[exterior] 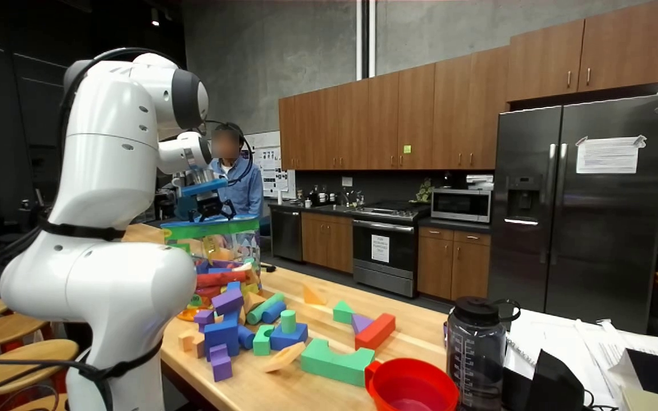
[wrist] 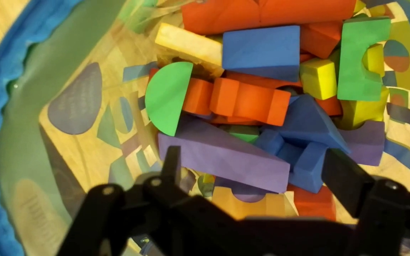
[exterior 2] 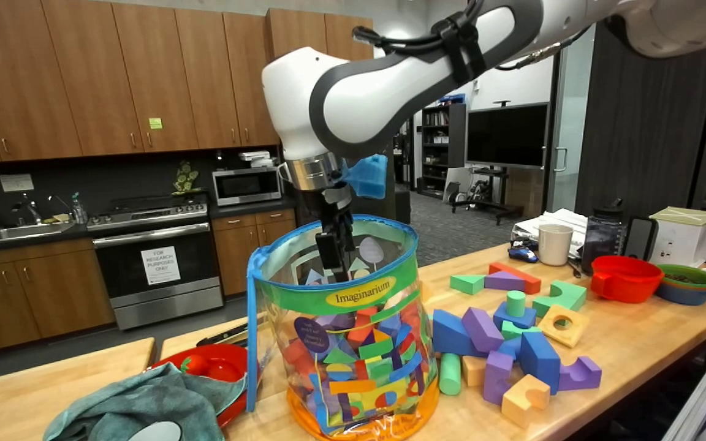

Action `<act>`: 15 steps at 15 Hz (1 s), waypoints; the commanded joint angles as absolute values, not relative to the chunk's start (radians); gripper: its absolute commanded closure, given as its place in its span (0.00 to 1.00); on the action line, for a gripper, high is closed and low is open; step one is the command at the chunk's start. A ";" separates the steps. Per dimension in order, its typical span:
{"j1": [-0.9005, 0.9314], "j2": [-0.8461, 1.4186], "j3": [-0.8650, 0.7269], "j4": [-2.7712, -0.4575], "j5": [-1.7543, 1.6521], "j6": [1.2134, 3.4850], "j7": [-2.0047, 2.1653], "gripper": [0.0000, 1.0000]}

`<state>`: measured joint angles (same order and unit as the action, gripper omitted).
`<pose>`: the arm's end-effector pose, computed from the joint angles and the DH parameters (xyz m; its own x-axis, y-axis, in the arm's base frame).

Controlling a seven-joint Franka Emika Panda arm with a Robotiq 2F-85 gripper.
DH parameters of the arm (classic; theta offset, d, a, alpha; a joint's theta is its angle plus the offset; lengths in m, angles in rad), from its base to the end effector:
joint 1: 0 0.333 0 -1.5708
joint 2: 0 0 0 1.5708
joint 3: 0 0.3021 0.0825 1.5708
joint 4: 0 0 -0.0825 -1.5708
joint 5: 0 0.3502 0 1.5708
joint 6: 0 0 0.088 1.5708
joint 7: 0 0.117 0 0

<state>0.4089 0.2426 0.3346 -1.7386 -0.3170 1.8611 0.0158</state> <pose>0.4540 0.3635 0.4247 0.6795 0.7255 -0.1093 0.7289 -0.6506 0.2133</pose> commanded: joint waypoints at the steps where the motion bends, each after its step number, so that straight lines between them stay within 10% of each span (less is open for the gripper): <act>1: 0.416 0.249 0.318 -1.715 -0.333 1.851 0.051 0.00; 15: 0.430 0.301 0.305 -1.682 -0.328 1.846 0.130 0.00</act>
